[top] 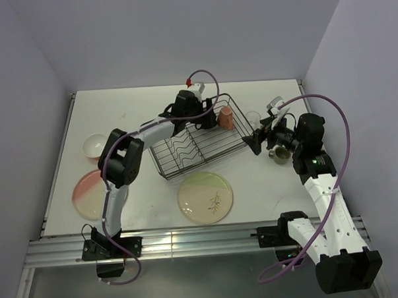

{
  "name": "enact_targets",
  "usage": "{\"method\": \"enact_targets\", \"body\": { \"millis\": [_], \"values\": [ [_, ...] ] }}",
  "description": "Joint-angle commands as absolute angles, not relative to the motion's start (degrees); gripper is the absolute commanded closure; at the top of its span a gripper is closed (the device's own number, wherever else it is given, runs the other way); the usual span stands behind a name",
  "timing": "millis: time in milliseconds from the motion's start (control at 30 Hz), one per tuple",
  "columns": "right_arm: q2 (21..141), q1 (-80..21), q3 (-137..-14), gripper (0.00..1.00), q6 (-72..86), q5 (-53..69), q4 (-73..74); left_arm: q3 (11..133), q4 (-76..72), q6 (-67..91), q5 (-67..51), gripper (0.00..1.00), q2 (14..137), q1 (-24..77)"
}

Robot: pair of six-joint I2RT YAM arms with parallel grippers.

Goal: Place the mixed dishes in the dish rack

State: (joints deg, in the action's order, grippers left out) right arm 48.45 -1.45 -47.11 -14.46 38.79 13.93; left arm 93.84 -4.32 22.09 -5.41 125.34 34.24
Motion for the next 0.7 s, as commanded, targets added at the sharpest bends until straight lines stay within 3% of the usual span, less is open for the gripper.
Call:
{"method": "enact_targets", "body": {
  "millis": [0, 267, 400, 667],
  "values": [
    [47.5, -1.0, -46.4, 0.01, -15.0, 39.1, 13.6, 97.7, -3.0, 24.3, -7.2, 0.16, 127.4, 33.9],
    [47.5, -0.8, -46.2, 0.01, -15.0, 39.1, 13.6, 99.1, -1.8, 26.1, -7.3, 0.28, 128.8, 33.5],
    [47.5, -0.9, -46.3, 0.01, -15.0, 39.1, 13.5, 98.3, -2.4, 25.5, -6.3, 0.42, 128.1, 33.4],
    [47.6, -0.8, -46.2, 0.01, -14.7, 39.4, 13.4, 92.0, -6.6, 21.1, -6.2, 0.61, 123.7, 33.6]
  ]
}}
